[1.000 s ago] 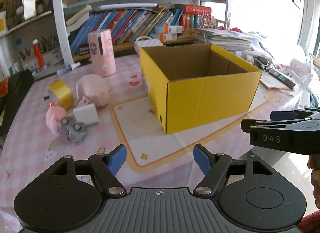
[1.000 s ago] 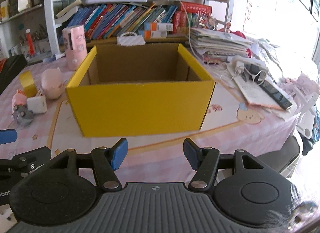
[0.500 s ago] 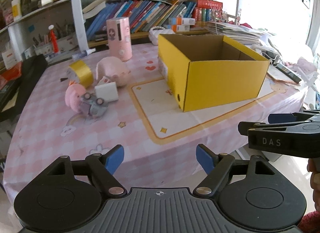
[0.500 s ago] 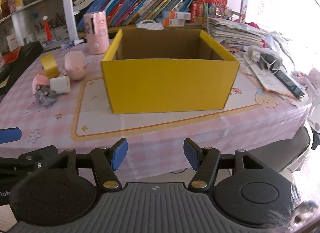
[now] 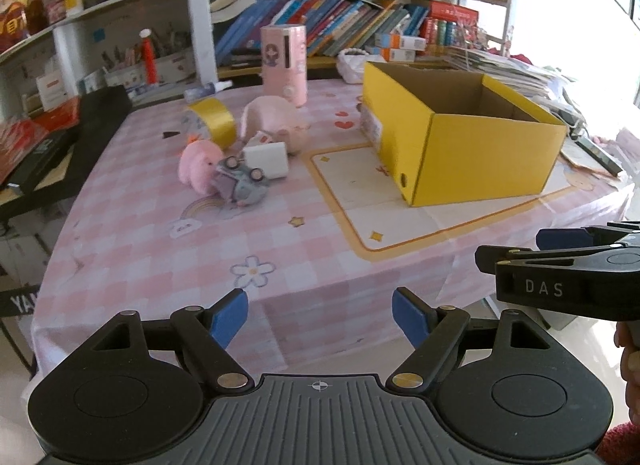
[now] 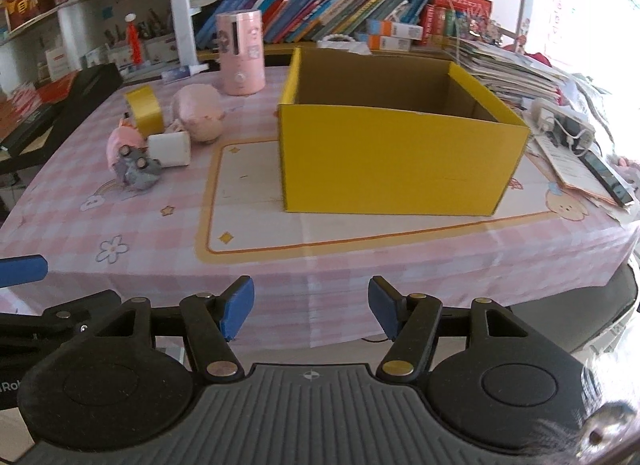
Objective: Organize objects
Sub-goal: 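Withdraw both tools from the yellow box back toward the toys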
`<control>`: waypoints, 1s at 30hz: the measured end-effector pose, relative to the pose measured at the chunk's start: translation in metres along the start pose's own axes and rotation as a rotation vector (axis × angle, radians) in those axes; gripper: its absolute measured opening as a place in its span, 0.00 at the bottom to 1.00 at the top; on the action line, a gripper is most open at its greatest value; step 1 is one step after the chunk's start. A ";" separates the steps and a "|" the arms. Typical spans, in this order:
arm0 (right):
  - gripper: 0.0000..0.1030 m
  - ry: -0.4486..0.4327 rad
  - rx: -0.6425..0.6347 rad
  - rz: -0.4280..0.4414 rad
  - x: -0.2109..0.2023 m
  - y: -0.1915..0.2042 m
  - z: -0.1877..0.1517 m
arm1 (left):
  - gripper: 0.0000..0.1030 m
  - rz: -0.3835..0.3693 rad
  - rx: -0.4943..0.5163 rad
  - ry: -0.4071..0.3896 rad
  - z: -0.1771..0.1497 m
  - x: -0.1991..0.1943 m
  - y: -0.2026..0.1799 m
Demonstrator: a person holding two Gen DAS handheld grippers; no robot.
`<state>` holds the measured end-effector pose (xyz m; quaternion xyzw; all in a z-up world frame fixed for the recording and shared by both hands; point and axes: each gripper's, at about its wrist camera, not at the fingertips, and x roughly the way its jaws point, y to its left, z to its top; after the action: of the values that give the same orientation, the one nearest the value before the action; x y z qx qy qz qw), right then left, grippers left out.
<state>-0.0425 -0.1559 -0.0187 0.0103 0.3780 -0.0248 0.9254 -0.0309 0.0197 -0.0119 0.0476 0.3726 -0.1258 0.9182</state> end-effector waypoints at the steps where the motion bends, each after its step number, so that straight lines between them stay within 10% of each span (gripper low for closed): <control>1: 0.59 -0.001 -0.006 0.005 0.000 0.003 0.000 | 0.79 0.004 -0.004 -0.001 -0.001 -0.001 0.002; 30: 0.60 -0.024 -0.125 0.103 0.006 0.070 0.018 | 0.79 0.095 -0.100 -0.034 -0.006 -0.016 0.059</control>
<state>-0.0216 -0.0866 -0.0103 -0.0281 0.3669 0.0463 0.9287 -0.0302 0.0806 -0.0056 0.0171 0.3601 -0.0641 0.9306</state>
